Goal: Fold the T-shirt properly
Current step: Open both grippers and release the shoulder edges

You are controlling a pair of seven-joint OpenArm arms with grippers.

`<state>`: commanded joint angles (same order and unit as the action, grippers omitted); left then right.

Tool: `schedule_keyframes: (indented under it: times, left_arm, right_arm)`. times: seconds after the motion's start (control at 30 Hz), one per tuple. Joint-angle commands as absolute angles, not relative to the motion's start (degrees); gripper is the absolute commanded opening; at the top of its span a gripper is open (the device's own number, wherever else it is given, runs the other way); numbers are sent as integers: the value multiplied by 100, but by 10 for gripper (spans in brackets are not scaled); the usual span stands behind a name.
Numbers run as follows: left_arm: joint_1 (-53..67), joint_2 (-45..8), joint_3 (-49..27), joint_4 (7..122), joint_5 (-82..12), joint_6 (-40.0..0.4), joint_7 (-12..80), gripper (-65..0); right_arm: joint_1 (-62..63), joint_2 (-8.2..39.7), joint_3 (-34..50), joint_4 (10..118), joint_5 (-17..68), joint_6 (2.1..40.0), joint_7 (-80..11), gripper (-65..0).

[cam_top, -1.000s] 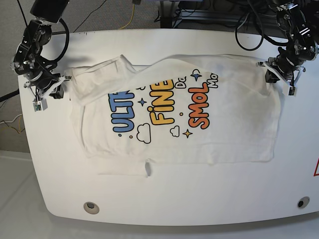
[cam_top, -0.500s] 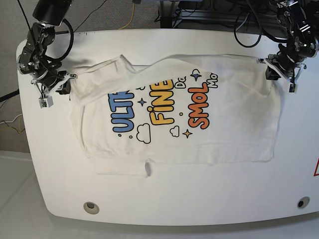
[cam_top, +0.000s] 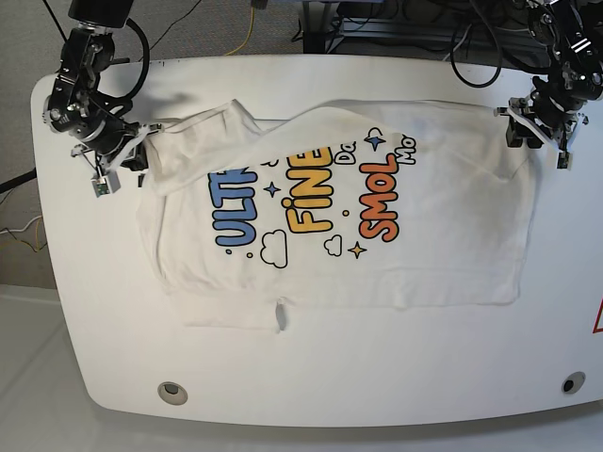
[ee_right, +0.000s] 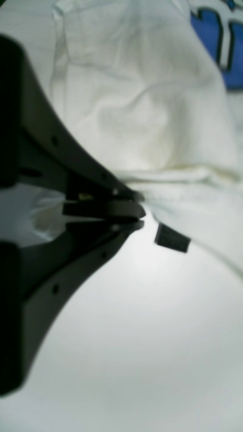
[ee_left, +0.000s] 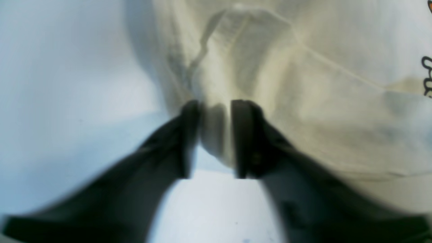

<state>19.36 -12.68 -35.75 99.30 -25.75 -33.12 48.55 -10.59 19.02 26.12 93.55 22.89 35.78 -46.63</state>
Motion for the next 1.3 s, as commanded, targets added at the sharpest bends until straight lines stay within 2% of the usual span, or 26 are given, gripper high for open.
schedule_keyframes:
  times: [0.07,0.27,0.53,0.73,1.0,1.3]
  left_arm:
    - [1988,-1271,-3612,10066,-2575,-3320,4864,-349]
    - [2151,-1300,-3672,10500,-2562,-3184,4756,-446]
    - [2225,-1503,-3706,10664,-2808,-3174,4651,-474]
    - [2162,-1723,-3675,10470,-3253,-3209,4836,-508]
    - [2206,-1705,-3709,10444,-3361,-3229,4913,-490]
    - [2273,-1632,-3730,10583,-3205,-3219,4823,-405]
  right_arm:
    - [-1101,1902,2632,9454,2283,3581,-4661,-650]
    - [-1079,1897,2743,9527,2247,3561,-4649,-650]
    - [-745,1924,3272,9218,2111,3642,-4764,-437]
    - [-244,1980,3933,9013,2167,3703,-4931,-320]
    - [-133,2008,3930,8995,2137,3647,-5140,-298]
    - [-225,2031,3762,9050,2095,3617,-5228,-290]
